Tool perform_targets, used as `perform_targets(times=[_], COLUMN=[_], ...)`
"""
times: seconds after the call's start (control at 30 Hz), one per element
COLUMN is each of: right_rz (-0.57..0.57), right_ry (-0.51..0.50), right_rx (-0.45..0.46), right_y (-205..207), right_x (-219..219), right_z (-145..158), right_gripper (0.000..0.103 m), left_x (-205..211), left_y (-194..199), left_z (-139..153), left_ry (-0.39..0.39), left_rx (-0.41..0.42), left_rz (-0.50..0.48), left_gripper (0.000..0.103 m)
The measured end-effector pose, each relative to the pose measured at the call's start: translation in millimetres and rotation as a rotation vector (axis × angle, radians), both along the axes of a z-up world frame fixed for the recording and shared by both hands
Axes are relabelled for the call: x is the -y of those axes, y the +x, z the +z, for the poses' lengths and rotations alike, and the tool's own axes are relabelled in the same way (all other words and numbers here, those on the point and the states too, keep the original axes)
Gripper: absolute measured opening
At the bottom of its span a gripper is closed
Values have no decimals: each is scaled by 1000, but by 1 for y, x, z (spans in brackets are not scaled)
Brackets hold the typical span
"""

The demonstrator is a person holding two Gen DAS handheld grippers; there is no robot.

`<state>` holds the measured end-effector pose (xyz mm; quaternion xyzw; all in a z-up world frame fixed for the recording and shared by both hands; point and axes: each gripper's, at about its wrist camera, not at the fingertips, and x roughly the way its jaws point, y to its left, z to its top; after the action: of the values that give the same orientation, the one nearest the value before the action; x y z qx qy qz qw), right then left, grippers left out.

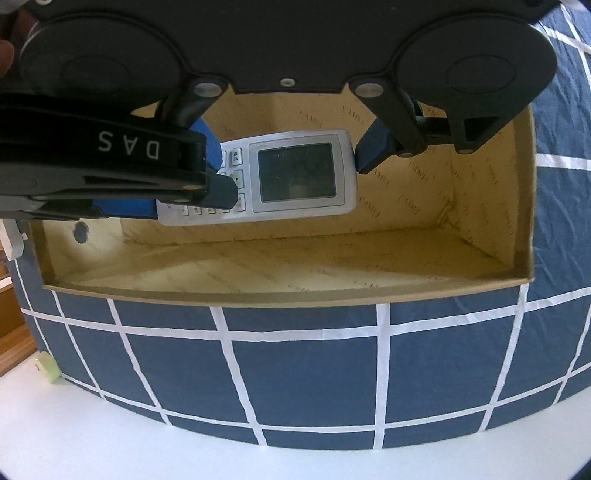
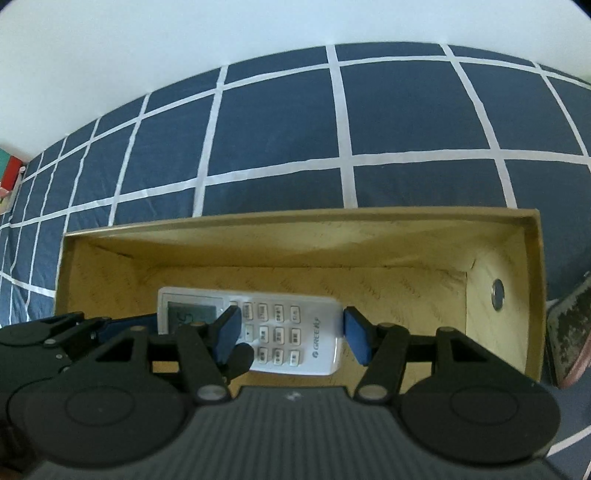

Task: Organize objects
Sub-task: 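Carry the white remote with the right gripper and lower it into the box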

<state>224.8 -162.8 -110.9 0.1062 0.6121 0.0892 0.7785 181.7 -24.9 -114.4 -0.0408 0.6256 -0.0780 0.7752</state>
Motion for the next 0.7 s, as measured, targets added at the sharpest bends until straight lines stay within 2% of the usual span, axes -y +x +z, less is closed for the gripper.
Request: perform_targets(times=[0.7], right_rz=[1], right_ry=[-18], right_rx=[-21], right_y=[22], right_x=[3], right_z=[-29], right_gripper=[60], left_x=[1], left_y=[22], left_z=[-27], left_ry=[-19], left_rx=[-22], left_rz=[11], left_gripper=[77])
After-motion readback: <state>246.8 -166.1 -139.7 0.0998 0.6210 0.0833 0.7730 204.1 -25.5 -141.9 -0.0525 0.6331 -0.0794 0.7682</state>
